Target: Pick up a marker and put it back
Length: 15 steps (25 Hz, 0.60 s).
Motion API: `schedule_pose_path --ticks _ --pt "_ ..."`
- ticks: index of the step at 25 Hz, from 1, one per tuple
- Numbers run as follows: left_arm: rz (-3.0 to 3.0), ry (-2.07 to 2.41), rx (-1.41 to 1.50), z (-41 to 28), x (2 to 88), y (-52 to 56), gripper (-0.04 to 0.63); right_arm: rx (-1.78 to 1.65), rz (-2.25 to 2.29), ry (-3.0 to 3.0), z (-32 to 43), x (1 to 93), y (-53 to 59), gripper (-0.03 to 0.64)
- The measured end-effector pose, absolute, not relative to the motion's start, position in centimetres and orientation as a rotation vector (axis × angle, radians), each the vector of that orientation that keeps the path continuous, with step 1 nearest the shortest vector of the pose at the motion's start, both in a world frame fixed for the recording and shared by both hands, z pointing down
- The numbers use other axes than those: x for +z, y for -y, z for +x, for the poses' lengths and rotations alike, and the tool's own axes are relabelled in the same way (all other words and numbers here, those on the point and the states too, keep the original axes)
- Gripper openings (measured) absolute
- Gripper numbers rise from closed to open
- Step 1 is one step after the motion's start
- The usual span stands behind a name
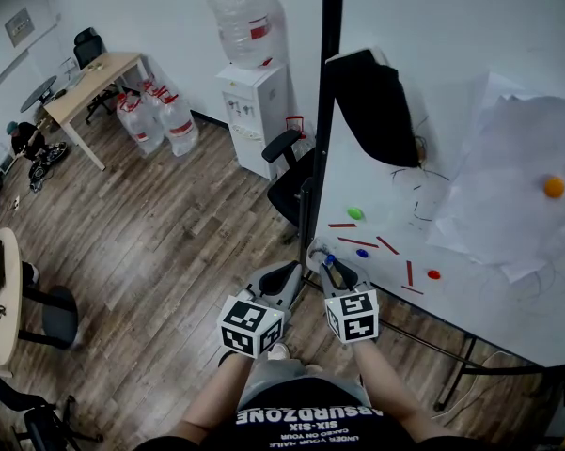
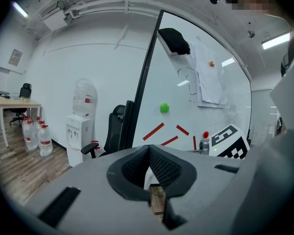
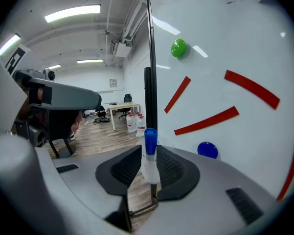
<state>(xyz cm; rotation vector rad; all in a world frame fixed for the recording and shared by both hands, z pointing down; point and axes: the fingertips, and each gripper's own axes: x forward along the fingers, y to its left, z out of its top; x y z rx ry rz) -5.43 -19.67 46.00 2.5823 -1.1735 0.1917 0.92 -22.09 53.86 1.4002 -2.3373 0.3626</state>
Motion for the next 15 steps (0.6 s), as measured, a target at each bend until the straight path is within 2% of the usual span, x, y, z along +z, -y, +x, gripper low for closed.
schedule_pose_path --ticks 15 --pt "2.585 1.169 0.187 -4.8 45.9 19.0 0.006 0.387 1.43 2.356 1.6 52.4 20.8 0.074"
